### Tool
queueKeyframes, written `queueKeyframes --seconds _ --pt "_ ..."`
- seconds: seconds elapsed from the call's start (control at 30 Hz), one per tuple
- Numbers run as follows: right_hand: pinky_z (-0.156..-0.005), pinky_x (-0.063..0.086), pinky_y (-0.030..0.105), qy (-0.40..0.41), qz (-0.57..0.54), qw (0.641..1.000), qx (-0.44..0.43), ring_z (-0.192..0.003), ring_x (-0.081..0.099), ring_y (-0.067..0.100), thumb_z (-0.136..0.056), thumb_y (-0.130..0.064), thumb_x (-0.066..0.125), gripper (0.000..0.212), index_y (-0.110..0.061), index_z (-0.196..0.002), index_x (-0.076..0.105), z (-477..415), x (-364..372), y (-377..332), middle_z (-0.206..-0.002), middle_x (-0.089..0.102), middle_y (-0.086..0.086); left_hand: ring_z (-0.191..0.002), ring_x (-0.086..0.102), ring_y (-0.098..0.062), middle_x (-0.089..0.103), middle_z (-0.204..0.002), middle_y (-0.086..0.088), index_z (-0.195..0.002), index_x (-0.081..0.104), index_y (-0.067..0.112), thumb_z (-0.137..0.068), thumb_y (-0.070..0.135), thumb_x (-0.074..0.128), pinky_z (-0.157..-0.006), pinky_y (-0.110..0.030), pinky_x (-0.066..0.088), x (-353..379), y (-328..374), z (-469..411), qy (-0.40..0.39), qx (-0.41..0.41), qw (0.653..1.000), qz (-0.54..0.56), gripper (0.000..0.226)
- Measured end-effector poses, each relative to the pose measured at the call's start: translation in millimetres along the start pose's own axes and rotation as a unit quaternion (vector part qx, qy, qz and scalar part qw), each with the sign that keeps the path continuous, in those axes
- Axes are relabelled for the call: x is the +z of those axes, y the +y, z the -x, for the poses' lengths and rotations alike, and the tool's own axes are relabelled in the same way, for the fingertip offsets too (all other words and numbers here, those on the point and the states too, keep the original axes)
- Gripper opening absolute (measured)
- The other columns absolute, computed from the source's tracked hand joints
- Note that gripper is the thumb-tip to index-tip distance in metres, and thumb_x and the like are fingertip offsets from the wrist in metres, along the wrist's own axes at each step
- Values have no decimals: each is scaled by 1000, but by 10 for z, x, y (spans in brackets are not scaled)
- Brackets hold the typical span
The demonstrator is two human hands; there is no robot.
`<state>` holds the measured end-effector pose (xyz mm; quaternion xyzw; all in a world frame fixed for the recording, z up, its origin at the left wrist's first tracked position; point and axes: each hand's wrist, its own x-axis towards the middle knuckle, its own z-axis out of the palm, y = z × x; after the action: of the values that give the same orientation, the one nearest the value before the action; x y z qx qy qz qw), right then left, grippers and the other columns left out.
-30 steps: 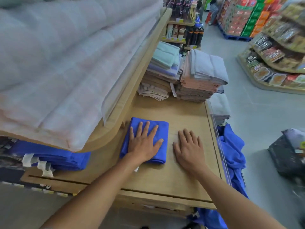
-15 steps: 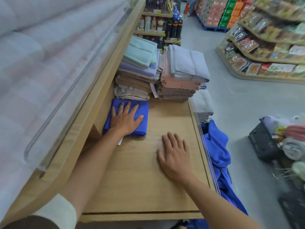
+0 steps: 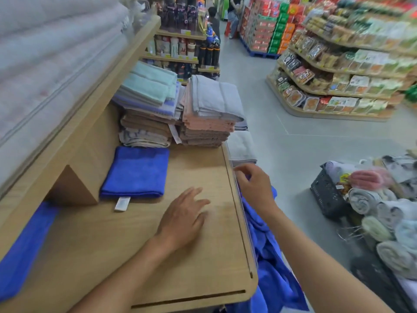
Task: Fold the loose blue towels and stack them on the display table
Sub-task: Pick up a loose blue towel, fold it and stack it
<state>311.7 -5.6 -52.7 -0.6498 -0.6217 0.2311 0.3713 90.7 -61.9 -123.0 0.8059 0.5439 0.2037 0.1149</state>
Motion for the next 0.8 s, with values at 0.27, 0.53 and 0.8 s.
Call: queueKeyframes --seconds 0.27,0.53,0.8 --pt "-87 46 38 -226 216 900 303 -111 58 34 -95 -43 63 59 -1 -133 46 -184 -178 1366 -124 58 16 -148 33 -12 45 -154 11 -136 54 41 -94 52 40 -122 -39 24 238 76 38 -31 -25 996 -84 45" --pt "-66 34 35 -105 -46 960 255 -70 40 22 -97 -18 65 37 0 -69 48 -241 -452 1238 -71 42 11 -148 31 -9 44 -154 14 -135 51 45 -94 54 41 -122 -39 23 283 46 34 -18 -28 996 -88 44" --pt "-63 56 29 -41 -366 901 231 -75 68 20 -98 -15 59 11 -11 -94 68 78 -1319 50 -85 71 7 -146 30 -6 45 -151 19 -134 55 44 -92 64 38 -123 -35 18 204 115 33 -30 -41 998 -34 50"
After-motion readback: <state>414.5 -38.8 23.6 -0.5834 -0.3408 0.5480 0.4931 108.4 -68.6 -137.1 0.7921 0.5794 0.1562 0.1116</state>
